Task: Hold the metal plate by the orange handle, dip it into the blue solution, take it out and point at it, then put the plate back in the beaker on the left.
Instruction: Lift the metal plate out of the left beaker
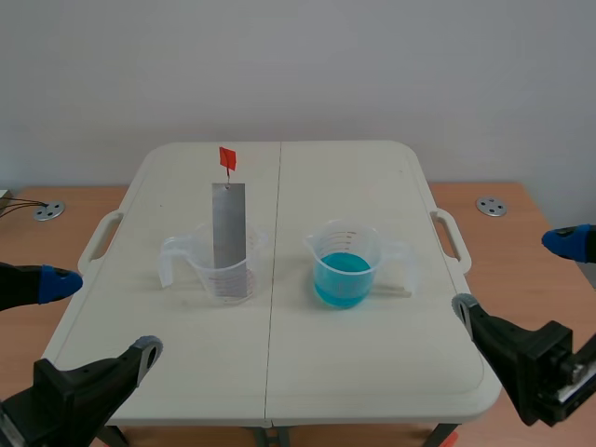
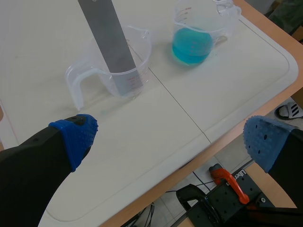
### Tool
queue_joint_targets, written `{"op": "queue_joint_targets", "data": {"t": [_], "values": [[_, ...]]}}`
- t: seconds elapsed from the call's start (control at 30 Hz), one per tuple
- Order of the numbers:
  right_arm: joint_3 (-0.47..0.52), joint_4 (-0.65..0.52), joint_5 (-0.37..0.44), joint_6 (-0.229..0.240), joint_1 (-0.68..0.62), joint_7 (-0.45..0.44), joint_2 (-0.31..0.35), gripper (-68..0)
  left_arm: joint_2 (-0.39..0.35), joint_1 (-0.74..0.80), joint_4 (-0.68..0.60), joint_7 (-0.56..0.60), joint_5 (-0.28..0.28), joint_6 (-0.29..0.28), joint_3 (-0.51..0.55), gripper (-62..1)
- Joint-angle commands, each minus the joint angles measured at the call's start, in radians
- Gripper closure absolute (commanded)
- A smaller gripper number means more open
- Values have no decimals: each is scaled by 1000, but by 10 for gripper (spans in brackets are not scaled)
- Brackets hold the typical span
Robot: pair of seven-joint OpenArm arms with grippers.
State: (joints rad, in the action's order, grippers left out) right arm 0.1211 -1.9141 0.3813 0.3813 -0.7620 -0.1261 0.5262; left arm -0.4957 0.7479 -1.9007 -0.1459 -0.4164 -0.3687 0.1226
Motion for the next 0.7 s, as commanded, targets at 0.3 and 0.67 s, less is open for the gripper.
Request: {"op": "queue_joint_targets", "data": {"t": [0.3, 0.67], "values": [[2, -12, -39, 0, 71, -12, 5, -663, 2, -3, -13, 18, -8, -1, -5, -623], [-17, -7, -38, 24, 221, 23, 5, -663, 2, -3, -13, 15, -7, -1, -4, -237]]}}
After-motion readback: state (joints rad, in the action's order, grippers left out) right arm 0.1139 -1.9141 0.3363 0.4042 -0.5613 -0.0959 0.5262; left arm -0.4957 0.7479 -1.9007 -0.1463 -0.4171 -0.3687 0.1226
